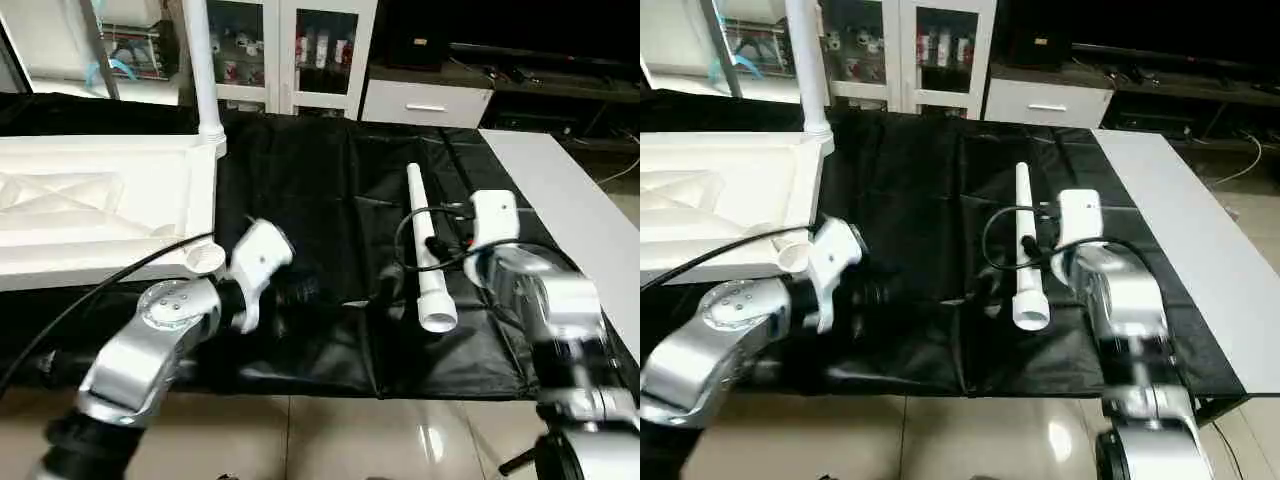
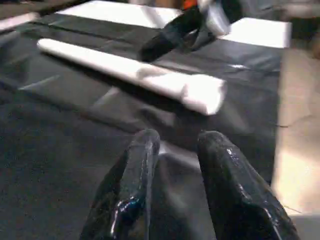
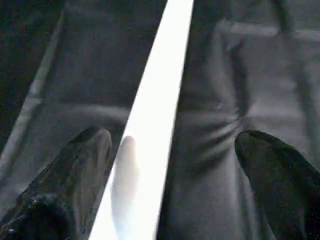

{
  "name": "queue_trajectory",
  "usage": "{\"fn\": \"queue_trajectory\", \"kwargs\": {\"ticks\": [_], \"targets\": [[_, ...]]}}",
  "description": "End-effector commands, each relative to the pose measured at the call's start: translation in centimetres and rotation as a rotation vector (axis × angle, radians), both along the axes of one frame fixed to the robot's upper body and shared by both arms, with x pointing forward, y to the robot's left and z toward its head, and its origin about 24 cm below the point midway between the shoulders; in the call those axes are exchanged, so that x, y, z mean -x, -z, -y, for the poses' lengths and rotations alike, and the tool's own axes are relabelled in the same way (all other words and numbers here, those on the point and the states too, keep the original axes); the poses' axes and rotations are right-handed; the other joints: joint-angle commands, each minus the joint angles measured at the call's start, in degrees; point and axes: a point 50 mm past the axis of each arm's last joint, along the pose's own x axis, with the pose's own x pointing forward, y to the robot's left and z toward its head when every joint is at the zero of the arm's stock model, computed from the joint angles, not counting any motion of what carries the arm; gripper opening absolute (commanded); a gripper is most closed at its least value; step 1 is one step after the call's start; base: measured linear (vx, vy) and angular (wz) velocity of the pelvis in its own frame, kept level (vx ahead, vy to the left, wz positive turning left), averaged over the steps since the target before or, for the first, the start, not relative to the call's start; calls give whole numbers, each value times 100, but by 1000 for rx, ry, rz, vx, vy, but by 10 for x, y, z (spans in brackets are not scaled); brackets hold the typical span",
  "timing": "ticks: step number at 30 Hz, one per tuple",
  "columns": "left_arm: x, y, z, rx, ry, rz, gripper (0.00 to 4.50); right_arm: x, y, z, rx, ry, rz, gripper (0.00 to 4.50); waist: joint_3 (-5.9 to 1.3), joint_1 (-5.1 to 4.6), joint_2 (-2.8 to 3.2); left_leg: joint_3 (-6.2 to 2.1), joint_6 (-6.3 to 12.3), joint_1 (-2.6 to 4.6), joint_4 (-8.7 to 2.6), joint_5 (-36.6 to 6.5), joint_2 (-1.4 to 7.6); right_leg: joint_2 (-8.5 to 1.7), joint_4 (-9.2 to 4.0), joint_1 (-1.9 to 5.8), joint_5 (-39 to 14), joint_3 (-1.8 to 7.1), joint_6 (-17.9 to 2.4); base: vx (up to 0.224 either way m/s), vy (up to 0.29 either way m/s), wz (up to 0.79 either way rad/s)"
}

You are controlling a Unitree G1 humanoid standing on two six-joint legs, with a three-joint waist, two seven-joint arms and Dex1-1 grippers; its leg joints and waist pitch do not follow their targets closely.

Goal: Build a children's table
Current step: Pick table leg

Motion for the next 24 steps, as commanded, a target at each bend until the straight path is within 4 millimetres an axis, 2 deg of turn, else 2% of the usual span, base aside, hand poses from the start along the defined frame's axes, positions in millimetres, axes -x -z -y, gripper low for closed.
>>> {"fn": "queue_trajectory", "kwargs": {"ticks": [1,3,4,6,7,8,9,10,12,13,15,19,23,24], "targets": [[2,-11,7,10,75,9,162,-1,3,1,-44,-7,-48,432,-296,-1,30,-22,-178,-11,-534,-1064,201,-393,-477,212,-2058,251,-831,0,0,0],[3,-15,11,5,118,11,162,-1,8,-6,-147,-30,-96,432,-315,18,36,0,-152,-22,-525,-774,213,-387,-438,234,-1576,257,-941,0,0,0],[4,-18,12,3,134,17,162,-2,8,-11,-217,-46,-104,432,-339,20,-1,0,-108,-55,-528,-584,216,-398,-392,284,-1295,250,-1023,0,0,0],[4,-20,14,6,142,17,162,-1,9,-14,-247,-58,-126,432,-350,34,19,23,-77,-46,-517,-412,219,-380,-370,278,-926,250,-1124,0,0,0],[4,-21,15,7,143,15,162,-1,11,-13,-239,-60,-142,432,-375,29,0,26,-45,-67,-512,-175,212,-375,-322,323,-605,246,-1212,0,0,0],[4,-21,15,4,143,15,162,1,14,-12,-229,-52,-159,418,-374,39,-31,43,-13,-63,-510,-83,211,-370,-328,316,-497,247,-1229,0,0,0],[5,-21,15,2,146,11,162,1,16,-11,-228,-44,-178,418,-368,50,-22,54,24,-60,-510,2,209,-375,-324,316,-398,252,-1265,0,0,0],[6,-21,15,2,149,8,162,3,19,-10,-226,-38,-197,418,-365,58,-19,64,32,-53,-508,-13,212,-383,-331,315,-416,257,-1287,0,0,0],[8,-22,16,4,158,1,162,4,23,-7,-215,-25,-227,390,-353,72,-27,71,12,-45,-518,-92,218,-388,-347,314,-565,258,-1286,0,0,0],[10,-22,16,-1,165,-4,162,5,24,-6,-211,-24,-242,384,-339,79,-79,74,-11,-45,-527,-209,222,-391,-366,315,-812,257,-1227,0,0,0],[12,-22,15,-15,175,-8,162,5,25,-5,-210,-26,-261,371,-321,86,-45,76,-80,-25,-538,-389,231,-393,-396,283,-1115,257,-1155,0,0,0],[13,-20,12,-46,177,-9,162,7,27,-3,-199,-32,-286,325,-303,101,-75,73,-198,-21,-559,-651,236,-386,-445,257,-1611,255,-914,0,0,0],[12,-19,11,-66,166,-18,162,7,28,0,-193,-24,-291,290,-314,113,-73,70,-272,-13,-563,-645,242,-378,-429,243,-1540,250,-877,0,0,0],[13,-18,10,-71,162,-39,179,7,28,1,-195,-21,-295,281,-313,118,-66,68,-284,-17,-564,-637,240,-377,-425,247,-1484,250,-888,0,0,0]]}}
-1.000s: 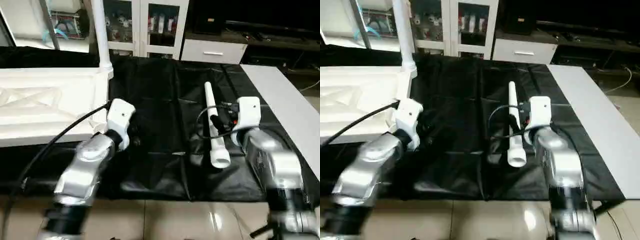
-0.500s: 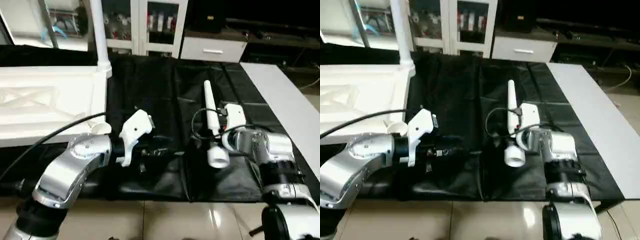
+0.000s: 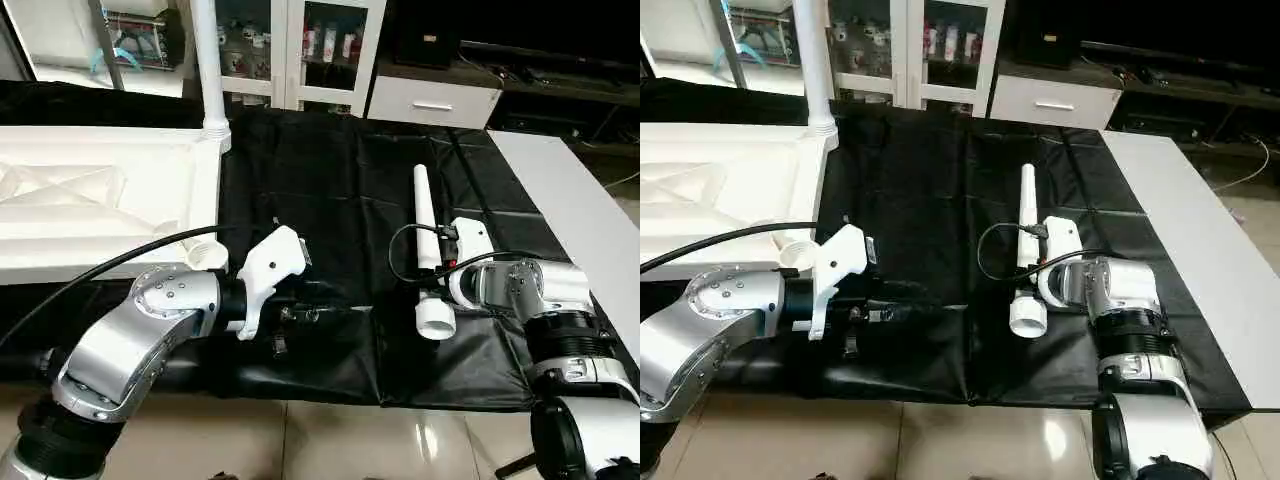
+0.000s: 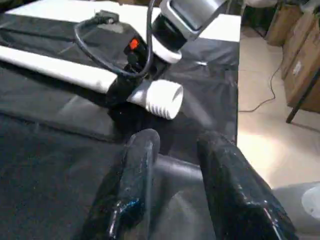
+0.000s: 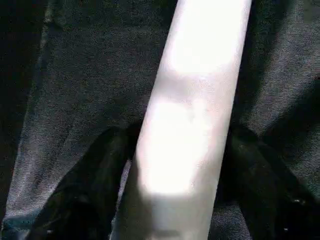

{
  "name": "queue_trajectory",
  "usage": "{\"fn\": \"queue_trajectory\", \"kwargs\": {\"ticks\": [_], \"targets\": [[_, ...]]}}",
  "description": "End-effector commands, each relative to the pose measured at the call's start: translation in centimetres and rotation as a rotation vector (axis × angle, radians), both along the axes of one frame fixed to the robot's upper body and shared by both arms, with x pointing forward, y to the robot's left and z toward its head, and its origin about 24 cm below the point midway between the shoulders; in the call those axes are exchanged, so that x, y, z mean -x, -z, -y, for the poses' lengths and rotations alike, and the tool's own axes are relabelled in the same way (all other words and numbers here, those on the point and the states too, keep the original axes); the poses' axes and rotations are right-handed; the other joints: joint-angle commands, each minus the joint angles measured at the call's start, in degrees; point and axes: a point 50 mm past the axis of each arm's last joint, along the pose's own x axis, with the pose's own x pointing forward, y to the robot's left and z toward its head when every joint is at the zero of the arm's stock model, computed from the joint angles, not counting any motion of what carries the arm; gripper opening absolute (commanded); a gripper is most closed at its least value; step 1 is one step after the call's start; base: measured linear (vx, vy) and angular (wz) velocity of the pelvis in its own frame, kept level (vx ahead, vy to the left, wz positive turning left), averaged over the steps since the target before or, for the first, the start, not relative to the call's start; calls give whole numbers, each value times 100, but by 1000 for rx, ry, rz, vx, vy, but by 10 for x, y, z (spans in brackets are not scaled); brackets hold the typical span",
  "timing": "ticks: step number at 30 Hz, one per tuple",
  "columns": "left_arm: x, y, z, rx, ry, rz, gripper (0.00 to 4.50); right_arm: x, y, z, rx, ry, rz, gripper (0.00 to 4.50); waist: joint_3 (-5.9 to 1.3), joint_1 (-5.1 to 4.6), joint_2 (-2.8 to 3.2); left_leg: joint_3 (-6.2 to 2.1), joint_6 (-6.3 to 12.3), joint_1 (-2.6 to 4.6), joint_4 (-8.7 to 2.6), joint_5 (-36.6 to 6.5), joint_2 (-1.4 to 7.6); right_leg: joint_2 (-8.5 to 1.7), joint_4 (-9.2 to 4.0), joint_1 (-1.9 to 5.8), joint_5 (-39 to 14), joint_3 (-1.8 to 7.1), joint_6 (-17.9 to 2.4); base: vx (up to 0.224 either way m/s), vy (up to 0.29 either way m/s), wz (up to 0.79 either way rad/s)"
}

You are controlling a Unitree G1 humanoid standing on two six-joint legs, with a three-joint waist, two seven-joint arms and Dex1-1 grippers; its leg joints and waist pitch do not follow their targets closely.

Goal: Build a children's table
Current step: Pick table leg

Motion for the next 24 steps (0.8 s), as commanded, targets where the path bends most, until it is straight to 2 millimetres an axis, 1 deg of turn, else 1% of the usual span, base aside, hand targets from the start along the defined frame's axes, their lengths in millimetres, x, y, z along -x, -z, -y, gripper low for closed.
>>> {"fn": "queue_trajectory", "kwargs": {"ticks": [1,2,3,4,5,7,8,9,11,13,14,15,16,17,18,19,20,21,22,23,24], "targets": [[1,0,1,-18,-10,-12,179,3,5,6,18,12,-38,281,-321,-4,61,4,-269,-14,-485,-713,200,-382,-406,278,-1438,253,-863,0,0,0],[0,-1,1,-19,-25,-12,189,3,5,6,19,14,-39,270,-319,-6,53,7,-274,-17,-487,-696,199,-374,-405,278,-1366,253,-877,0,0,0],[-2,-1,0,-17,-51,-12,195,4,5,6,16,16,-38,260,-326,-1,60,6,-276,-19,-482,-654,198,-373,-398,287,-1280,253,-897,0,0,0],[-4,-2,0,-16,-65,-12,199,4,5,7,13,17,-38,253,-326,-1,55,8,-272,-22,-481,-649,197,-370,-397,291,-1242,254,-915,0,0,0],[-4,-2,0,-11,-63,-15,208,4,5,8,12,24,-33,244,-326,4,73,6,-276,-21,-480,-649,196,-374,-394,292,-1236,254,-924,0,0,0],[-3,-3,0,-7,-60,-18,233,4,4,8,12,29,-29,226,-324,7,57,6,-270,-26,-482,-663,193,-374,-402,296,-1261,253,-928,0,0,0],[-3,-3,-1,-6,-55,-17,237,4,4,9,5,32,-25,219,-321,9,82,1,-274,-25,-485,-694,194,-377,-403,294,-1307,253,-923,0,0,0],[-2,-5,-1,7,-51,-18,238,4,2,11,-11,33,-7,213,-321,10,91,1,-280,-21,-485,-740,192,-376,-413,293,-1356,253,-907,0,0,0],[-1,-7,-1,19,-49,-20,255,4,0,13,-15,31,6,199,-322,11,79,3,-275,-21,-484,-761,193,-369,-416,293,-1325,252,-916,0,0,0],[-1,-8,-2,31,-54,-21,276,4,-3,15,-26,33,24,192,-321,16,75,-3,-268,-24,-490,-743,199,-368,-409,298,-1295,248,-927,0,0,0],[-1,-8,-4,33,-68,-18,278,4,-6,16,-35,33,35,191,-321,8,101,-3,-274,-24,-489,-748,196,-364,-408,296,-1296,248,-932,0,0,0],[-2,-8,-5,35,-78,-15,287,4,-7,16,-44,33,42,188,-320,4,82,2,-265,-19,-486,-772,197,-364,-421,291,-1333,250,-920,0,0,0],[-5,-8,-8,39,-99,-8,287,5,-9,16,-64,33,56,188,-318,2,100,5,-265,-16,-486,-796,194,-359,-431,292,-1359,253,-906,0,0,0],[-7,-9,-8,47,-120,-3,299,5,-11,16,-73,34,68,188,-326,3,93,5,-259,-23,-481,-754,193,-358,-420,304,-1297,257,-903,0,0,0],[-16,-12,-9,77,-183,17,319,5,-17,16,-109,29,106,187,-324,-2,59,9,-233,-39,-482,-681,191,-348,-416,315,-1214,257,-910,0,0,0],[-21,-14,-10,95,-223,26,322,5,-20,16,-134,25,127,186,-329,14,64,12,-198,-24,-473,-653,198,-357,-418,318,-1150,263,-911,0,0,0],[-27,-16,-10,114,-274,35,325,6,-24,16,-163,22,147,186,-331,18,65,6,-183,-35,-475,-621,198,-365,-417,328,-1131,261,-926,0,0,0],[-32,-19,-9,131,-318,48,325,7,-29,17,-193,16,168,186,-332,17,15,9,-157,-41,-478,-616,197,-352,-425,330,-1168,254,-904,0,0,0],[-39,-24,-9,168,-376,58,332,7,-36,17,-256,7,199,186,-333,31,9,4,-124,-35,-473,-606,198,-367,-428,332,-1222,252,-899,0,0,0],[-39,-24,-9,168,-376,58,344,7,-36,17,-256,7,199,186,-328,33,16,3,-109,-46,-473,-618,195,-367,-427,339,-1250,255,-885,0,0,0],[-46,-35,-6,274,-458,47,355,9,-55,15,-409,-40,281,186,-328,38,14,7,-91,-29,-467,-600,210,-382,-431,327,-1261,255,-898,0,0,0]]}}
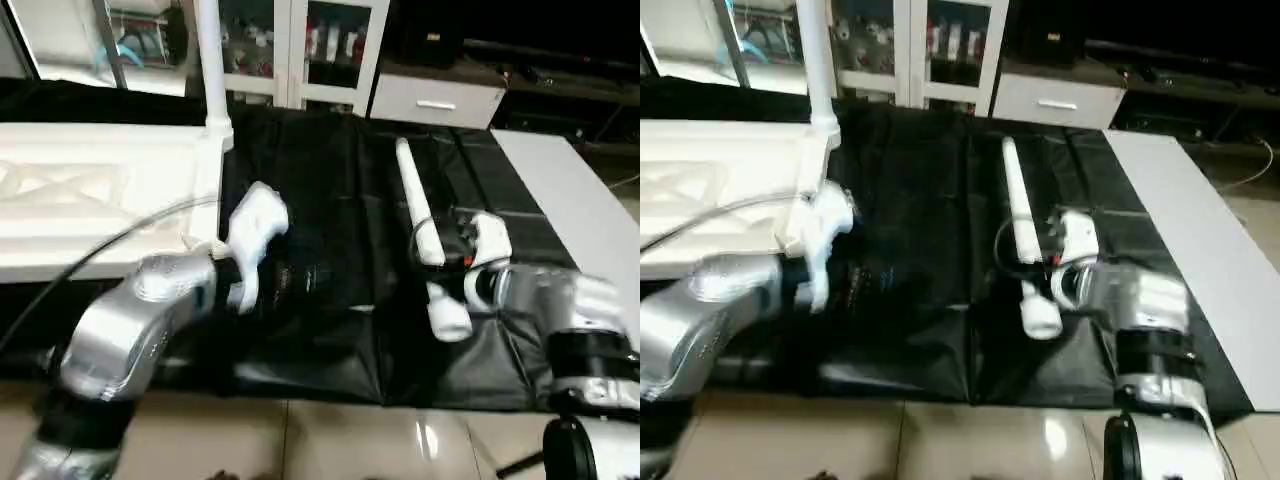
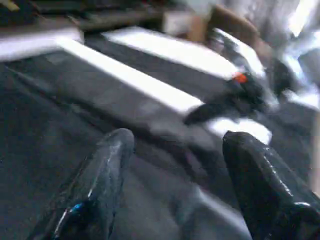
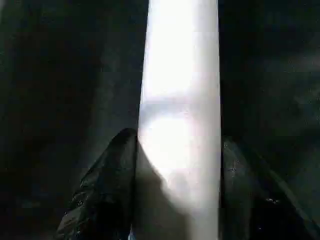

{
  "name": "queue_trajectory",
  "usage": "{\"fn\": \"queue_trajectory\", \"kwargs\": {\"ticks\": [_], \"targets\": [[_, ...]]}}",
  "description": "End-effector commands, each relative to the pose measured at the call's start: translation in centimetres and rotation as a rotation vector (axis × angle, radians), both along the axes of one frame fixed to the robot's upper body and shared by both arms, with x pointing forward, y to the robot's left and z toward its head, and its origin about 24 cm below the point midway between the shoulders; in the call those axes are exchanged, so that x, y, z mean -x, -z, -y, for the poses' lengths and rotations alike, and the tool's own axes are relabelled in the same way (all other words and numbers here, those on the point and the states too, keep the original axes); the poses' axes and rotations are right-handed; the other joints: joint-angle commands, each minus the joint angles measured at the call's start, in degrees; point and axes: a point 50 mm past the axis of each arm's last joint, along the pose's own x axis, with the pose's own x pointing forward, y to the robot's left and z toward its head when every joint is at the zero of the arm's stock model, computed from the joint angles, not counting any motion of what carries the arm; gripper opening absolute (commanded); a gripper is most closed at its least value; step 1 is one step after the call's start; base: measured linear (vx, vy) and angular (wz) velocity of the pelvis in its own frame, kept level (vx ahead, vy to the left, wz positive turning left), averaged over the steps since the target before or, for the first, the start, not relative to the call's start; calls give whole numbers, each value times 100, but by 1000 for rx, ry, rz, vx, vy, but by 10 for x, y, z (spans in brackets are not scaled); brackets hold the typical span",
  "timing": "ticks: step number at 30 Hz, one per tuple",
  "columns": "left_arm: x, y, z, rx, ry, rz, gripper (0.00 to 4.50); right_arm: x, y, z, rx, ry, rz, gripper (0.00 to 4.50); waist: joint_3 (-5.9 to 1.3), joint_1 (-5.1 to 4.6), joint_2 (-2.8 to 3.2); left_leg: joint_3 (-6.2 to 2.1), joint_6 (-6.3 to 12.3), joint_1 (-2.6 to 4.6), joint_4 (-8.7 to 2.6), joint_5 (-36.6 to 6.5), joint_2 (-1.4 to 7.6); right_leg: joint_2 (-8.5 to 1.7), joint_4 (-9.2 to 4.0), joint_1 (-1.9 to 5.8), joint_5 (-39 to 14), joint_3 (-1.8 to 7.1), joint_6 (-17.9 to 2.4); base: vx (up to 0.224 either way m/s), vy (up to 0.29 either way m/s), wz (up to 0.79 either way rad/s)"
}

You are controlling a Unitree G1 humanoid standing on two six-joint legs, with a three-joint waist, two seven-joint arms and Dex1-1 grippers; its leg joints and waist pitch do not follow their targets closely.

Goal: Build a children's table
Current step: Pick table leg

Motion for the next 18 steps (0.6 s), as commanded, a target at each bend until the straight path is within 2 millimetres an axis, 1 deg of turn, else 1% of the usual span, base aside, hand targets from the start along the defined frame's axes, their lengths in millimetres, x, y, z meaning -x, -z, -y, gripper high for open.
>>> {"fn": "queue_trajectory", "kwargs": {"ticks": [1,2,3,4,5,6,7,8,9,11,12,14,15,16,17,18], "targets": [[-8,-11,-2,91,-92,-1,362,1,-31,3,-156,-49,137,186,-356,29,-1,1,-44,-34,-449,-540,196,-382,-421,356,-1124,255,-945,0,0,0],[-9,-15,-1,142,-108,-11,364,4,-38,2,-205,-87,169,186,-366,39,-8,-4,-2,-30,-443,-491,204,-394,-420,356,-1068,253,-965,0,0,0],[-10,-17,-1,179,-120,-19,364,6,-43,1,-239,-116,191,186,-362,44,-10,-9,30,-46,-445,-437,200,-396,-415,360,-1038,248,-972,0,0,0],[-11,-20,0,223,-129,-30,399,10,-49,1,-279,-154,222,186,-364,46,-41,-1,139,-58,-430,-306,196,-393,-416,364,-933,249,-1022,0,0,0],[-12,-24,1,298,-129,-55,399,14,-59,0,-334,-200,272,186,-361,49,-38,4,152,-60,-427,-273,188,-391,-411,365,-936,250,-1028,0,0,0],[-12,-25,1,319,-127,-62,403,15,-62,-1,-348,-212,286,186,-358,66,-31,14,199,-45,-414,-256,186,-392,-428,354,-933,253,-1073,0,0,0],[-12,-26,3,336,-114,-69,407,17,-67,-3,-377,-231,307,186,-354,61,-29,3,222,-57,-423,-254,192,-392,-435,351,-1038,242,-1077,0,0,0],[-12,-26,3,337,-114,-69,416,17,-67,-3,-378,-231,307,186,-349,63,-33,9,225,-45,-427,-261,188,-384,-453,337,-1115,242,-1052,0,0,0],[-13,-27,7,351,-98,-81,430,21,-74,-6,-414,-263,334,186,-347,57,-2,5,215,-31,-429,-307,195,-380,-460,319,-1244,242,-1018,0,0,0],[-17,-29,11,372,-103,-92,448,25,-81,-10,-440,-295,355,186,-347,60,-21,9,193,-23,-434,-361,190,-374,-490,315,-1396,240,-943,0,0,0],[-22,-32,14,406,-115,-107,448,28,-85,-12,-457,-318,371,186,-342,59,-5,1,165,-23,-440,-392,194,-376,-502,313,-1486,238,-899,0,0,0],[-26,-37,18,450,-123,-127,450,32,-89,-14,-470,-341,387,186,-340,84,-24,4,149,0,-437,-456,197,-386,-529,297,-1572,241,-856,0,0,0],[-27,-40,20,474,-123,-137,450,34,-91,-15,-475,-356,397,186,-347,94,-31,-6,125,-7,-440,-412,204,-393,-507,314,-1501,241,-871,0,0,0],[-28,-44,22,507,-116,-150,450,36,-93,-16,-483,-374,408,186,-350,108,-46,-7,112,-31,-437,-344,199,-394,-492,326,-1420,239,-876,0,0,0],[-28,-45,22,510,-115,-151,450,37,-93,-17,-477,-376,409,186,-356,117,-44,-7,116,-28,-432,-313,199,-398,-488,329,-1365,239,-888,0,0,0],[-28,-48,24,532,-104,-163,450,38,-93,-18,-429,-385,420,186,-352,143,-69,-8,136,-38,-435,-250,199,-399,-488,330,-1348,236,-861,0,0,0]]}}
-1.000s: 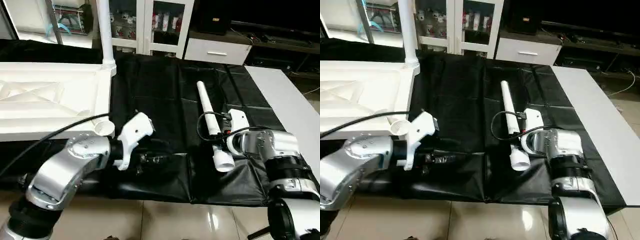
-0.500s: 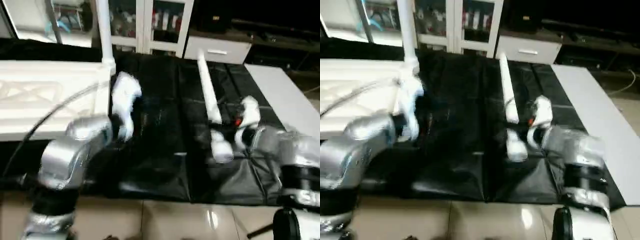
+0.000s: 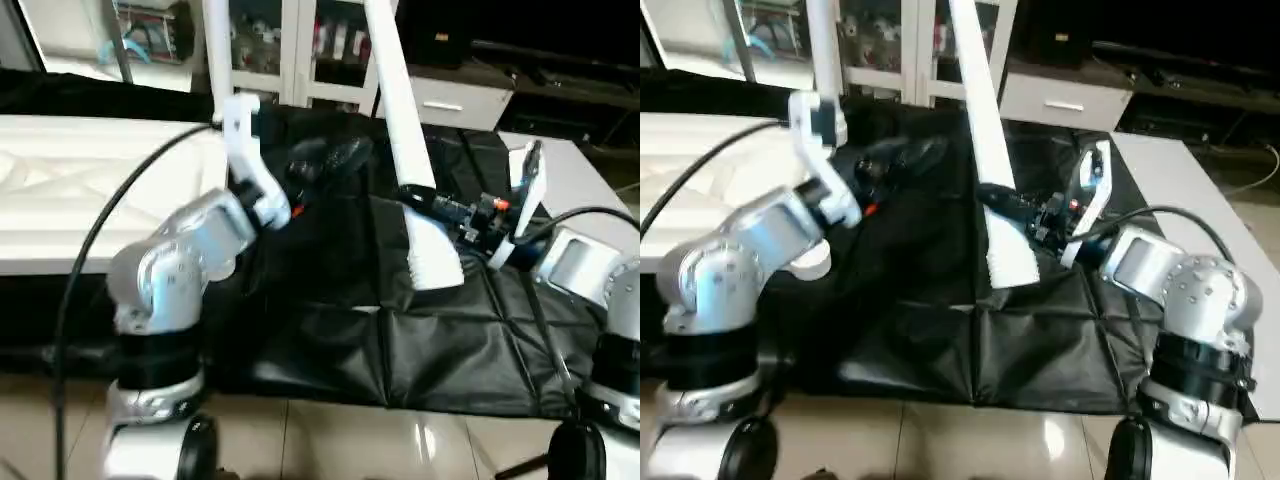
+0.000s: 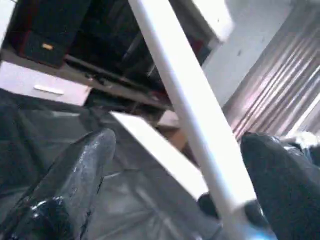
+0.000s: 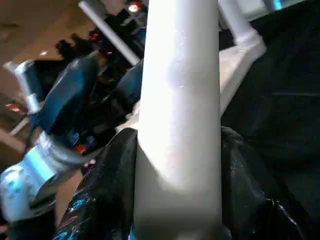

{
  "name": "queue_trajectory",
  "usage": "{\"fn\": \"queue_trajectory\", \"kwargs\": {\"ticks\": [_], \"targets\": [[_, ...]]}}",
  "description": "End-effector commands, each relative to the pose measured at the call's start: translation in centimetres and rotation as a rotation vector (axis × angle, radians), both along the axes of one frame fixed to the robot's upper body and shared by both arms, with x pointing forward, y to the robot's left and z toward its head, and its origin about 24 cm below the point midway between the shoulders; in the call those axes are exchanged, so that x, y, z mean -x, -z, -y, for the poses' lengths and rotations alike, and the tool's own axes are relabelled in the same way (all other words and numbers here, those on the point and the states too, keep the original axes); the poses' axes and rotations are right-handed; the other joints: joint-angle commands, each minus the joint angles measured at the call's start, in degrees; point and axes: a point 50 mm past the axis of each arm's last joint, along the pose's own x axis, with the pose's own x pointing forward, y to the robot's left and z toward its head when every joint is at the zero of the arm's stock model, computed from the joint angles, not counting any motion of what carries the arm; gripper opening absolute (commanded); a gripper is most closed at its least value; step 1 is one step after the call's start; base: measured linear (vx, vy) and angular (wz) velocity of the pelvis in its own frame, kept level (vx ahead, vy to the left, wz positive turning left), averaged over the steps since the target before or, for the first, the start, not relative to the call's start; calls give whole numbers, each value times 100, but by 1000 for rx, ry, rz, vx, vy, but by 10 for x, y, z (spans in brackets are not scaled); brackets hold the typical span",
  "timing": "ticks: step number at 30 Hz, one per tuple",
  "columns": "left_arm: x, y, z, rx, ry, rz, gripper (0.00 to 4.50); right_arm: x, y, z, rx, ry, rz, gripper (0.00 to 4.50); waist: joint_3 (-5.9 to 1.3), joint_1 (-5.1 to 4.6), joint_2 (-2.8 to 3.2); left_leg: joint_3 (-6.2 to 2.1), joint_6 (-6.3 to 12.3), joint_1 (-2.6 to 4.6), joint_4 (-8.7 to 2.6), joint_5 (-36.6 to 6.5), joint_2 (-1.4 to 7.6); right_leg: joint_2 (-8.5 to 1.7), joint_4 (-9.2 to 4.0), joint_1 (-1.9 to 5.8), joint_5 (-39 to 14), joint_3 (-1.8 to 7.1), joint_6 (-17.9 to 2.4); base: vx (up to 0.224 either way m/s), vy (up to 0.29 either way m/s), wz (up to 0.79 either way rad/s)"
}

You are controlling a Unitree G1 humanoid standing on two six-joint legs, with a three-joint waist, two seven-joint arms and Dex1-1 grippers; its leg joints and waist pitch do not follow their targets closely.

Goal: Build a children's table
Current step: Pick table leg

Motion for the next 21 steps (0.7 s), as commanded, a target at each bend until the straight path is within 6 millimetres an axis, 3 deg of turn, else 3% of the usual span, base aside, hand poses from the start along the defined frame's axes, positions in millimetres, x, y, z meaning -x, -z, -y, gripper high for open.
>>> {"fn": "queue_trajectory", "kwargs": {"ticks": [1,2,3,4,5,6,11,12,19,21], "targets": [[-2,-2,2,21,11,-25,450,5,-6,1,45,6,62,186,-359,25,-28,-10,105,-23,-425,-226,185,-398,-466,333,-1325,247,-844,0,0,0],[-3,-4,5,28,23,-37,450,7,-6,-4,137,21,139,186,-356,43,-28,-13,105,-35,-434,-182,192,-403,-474,339,-1324,244,-793,0,0,0],[-4,-4,6,18,27,-52,450,8,-7,-9,172,32,182,186,-361,68,-79,-12,87,-44,-431,-131,205,-417,-482,343,-1325,241,-706,0,0,0],[-5,-3,7,11,28,-64,450,9,-7,-13,220,42,220,186,-349,76,0,-27,41,-44,-449,-154,202,-425,-475,329,-1412,241,-649,0,0,0],[-6,-3,8,17,24,-81,450,9,-7,-18,264,55,254,186,-352,60,-16,-22,38,-38,-441,-179,195,-417,-492,323,-1456,241,-624,0,0,0],[-8,-3,8,29,11,-97,450,10,-6,-23,310,57,282,186,-351,57,40,-32,1,-23,-448,-222,208,-419,-486,312,-1438,243,-652,0,0,0],[-11,0,8,21,-12,-117,450,11,-4,-30,354,72,317,186,-350,45,18,-33,-9,-19,-459,-318,207,-406,-470,331,-1169,249,-762,0,0,0],[-14,4,6,6,-42,-139,450,12,-5,-32,347,82,335,186,-354,58,73,-41,-3,-7,-458,-302,206,-407,-457,328,-1103,250,-772,0,0,0],[-17,-3,8,89,-37,-151,450,15,-1,-38,424,82,398,186,-362,43,45,-40,6,-24,-449,-211,213,-411,-433,370,-665,239,-905,0,0,0],[-19,-4,15,112,-36,-175,450,10,7,-43,616,109,495,186,-358,43,46,-35,-20,-22,-441,-230,212,-411,-448,366,-714,238,-881,0,0,0]]}}
